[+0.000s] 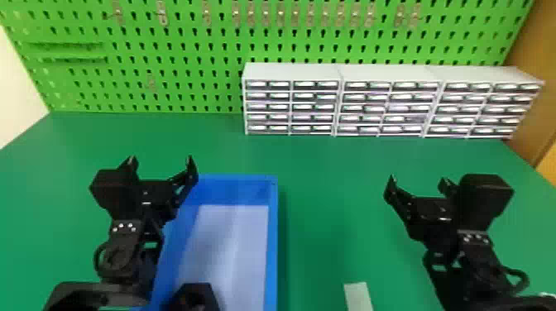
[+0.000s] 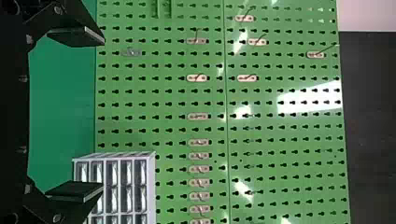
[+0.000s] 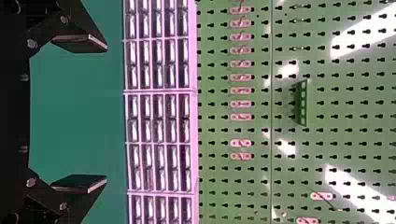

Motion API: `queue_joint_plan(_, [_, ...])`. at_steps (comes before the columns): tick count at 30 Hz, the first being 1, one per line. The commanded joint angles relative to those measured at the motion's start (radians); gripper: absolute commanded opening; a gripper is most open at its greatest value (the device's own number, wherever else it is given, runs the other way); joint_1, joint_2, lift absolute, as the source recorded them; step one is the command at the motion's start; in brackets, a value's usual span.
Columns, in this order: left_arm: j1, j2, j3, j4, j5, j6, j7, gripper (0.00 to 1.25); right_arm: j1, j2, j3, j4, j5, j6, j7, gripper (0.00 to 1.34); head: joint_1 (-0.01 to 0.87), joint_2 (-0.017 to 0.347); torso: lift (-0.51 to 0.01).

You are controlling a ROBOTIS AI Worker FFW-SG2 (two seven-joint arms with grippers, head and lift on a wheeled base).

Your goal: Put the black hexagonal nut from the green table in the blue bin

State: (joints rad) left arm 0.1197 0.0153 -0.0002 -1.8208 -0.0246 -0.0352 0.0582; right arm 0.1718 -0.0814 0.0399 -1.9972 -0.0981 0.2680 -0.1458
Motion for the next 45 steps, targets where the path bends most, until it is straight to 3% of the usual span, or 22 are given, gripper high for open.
queue_joint_plan(1, [0.000, 0.000, -0.003, 0.000, 0.002, 0.001, 0.000, 1.06, 0.000, -0.001, 0.002, -0.002, 0.000, 0.004, 0.000, 1.05, 0.657, 0.057, -0.095])
queue_joint_plan(45, [0.002, 0.000, 0.000, 0.000, 0.003, 0.001, 0.000, 1.06, 0.000, -0.008, 0.000, -0.006, 0.001, 0.014, 0.000, 1.05, 0.657, 0.057, -0.095])
